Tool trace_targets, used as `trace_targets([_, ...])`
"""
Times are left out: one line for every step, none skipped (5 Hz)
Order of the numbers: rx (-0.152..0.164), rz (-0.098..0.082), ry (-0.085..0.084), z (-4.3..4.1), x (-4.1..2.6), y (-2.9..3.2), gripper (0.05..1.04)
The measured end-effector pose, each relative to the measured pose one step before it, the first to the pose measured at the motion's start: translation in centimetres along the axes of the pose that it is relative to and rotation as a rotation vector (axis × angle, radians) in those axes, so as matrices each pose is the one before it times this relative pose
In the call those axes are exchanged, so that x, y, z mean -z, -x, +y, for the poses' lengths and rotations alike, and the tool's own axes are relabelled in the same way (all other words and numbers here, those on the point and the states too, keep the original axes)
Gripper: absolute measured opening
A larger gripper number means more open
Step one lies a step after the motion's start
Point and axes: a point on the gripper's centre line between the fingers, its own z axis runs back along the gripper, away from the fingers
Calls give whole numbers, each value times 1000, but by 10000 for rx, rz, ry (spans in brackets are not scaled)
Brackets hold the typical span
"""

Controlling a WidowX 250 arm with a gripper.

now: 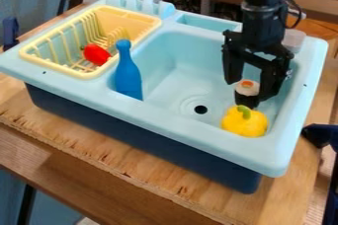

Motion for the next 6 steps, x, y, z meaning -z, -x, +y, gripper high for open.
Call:
trace_targets([-102,236,-242,407,490,497,1001])
trace_targets([-11,143,-20,88,300,370,1001])
trace_targets([53,186,90,-151,968,328,1001])
trace_targets([98,98,179,91,1083,-160,1001])
trace_targets([-11,-135,76,360,170,-682,948])
trace_targets([-116,-281,-6,645,-192,-549,676])
